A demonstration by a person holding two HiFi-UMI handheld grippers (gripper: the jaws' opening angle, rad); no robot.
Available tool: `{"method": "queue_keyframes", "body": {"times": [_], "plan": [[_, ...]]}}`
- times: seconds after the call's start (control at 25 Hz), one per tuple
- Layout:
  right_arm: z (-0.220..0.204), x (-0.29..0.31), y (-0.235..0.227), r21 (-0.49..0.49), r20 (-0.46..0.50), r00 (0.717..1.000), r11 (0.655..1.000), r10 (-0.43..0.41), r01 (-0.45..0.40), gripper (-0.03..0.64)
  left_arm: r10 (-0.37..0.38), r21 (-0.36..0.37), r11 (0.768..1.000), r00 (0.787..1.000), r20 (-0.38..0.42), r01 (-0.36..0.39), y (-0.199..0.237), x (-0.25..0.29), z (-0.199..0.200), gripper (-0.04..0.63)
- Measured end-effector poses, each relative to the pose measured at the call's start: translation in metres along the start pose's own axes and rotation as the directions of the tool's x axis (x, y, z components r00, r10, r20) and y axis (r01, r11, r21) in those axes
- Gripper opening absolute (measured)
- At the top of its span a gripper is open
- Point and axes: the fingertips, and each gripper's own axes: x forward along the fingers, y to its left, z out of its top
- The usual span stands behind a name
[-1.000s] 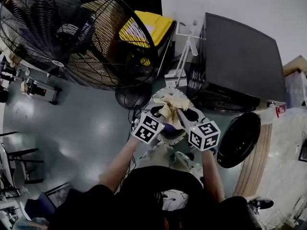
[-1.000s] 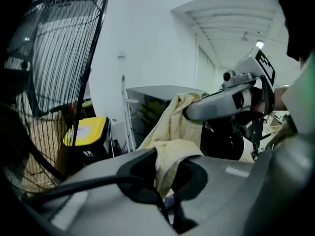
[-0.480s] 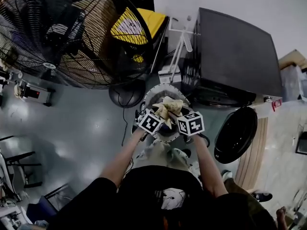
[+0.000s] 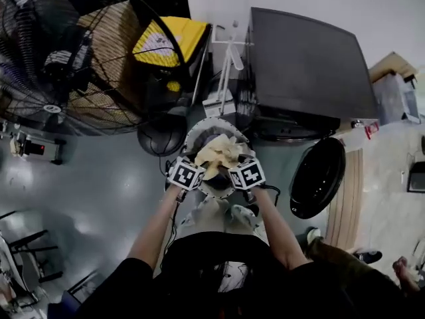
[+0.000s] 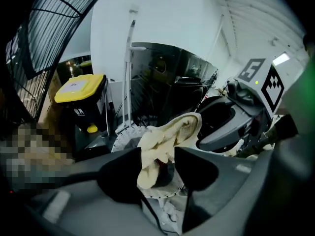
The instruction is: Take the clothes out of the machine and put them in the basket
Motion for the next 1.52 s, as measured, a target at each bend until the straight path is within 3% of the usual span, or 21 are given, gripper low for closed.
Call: {"method": "queue_keyframes", "body": {"times": [0.04,0.2,0.52,0.84,1.28,1.52], "plan": [[-0.002,0.003,0.006,0.005,-0.003,1.000,1.000,0.014,-0.014,0.347,0.002,-0.005,1.000,1.000,-0.009,-0.002,0.001,-0.002,-0.004,0.190],[0.006,-0.003,0.006,-0.046,0.042,0.999,0.999,-0.011,0.013,0.348,0.018,0.027,0.999,0.997,0.078,-0.020,-0.009,-0.019,0.025,0.190],[0.024,-0.017,-0.003,-0.010,0.139,0.990,0.999,-0.033,0.035,0.313,-0.032,0.051,0.998,0.994,0.100,0.027,-0.024,-0.011,0.033,0.190],[0.035,-0.033,0.011,-0.004,0.221,0.974,0.999,-0.042,0.044,0.256,-0.027,0.084,0.996,0.987,0.156,0.014,-0.023,-0.038,0.048,0.190],[0.047,-0.098,0.045,-0.042,0.393,0.920,0.999,-0.003,0.021,0.129,-0.023,0.069,0.998,0.953,0.301,0.002,-0.060,-0.090,0.050,0.183],[0.032,-0.136,0.061,-0.072,0.446,0.893,0.997,0.057,-0.027,0.078,0.032,0.013,0.999,0.918,0.396,-0.041,-0.089,-0.122,0.051,0.156]]}}
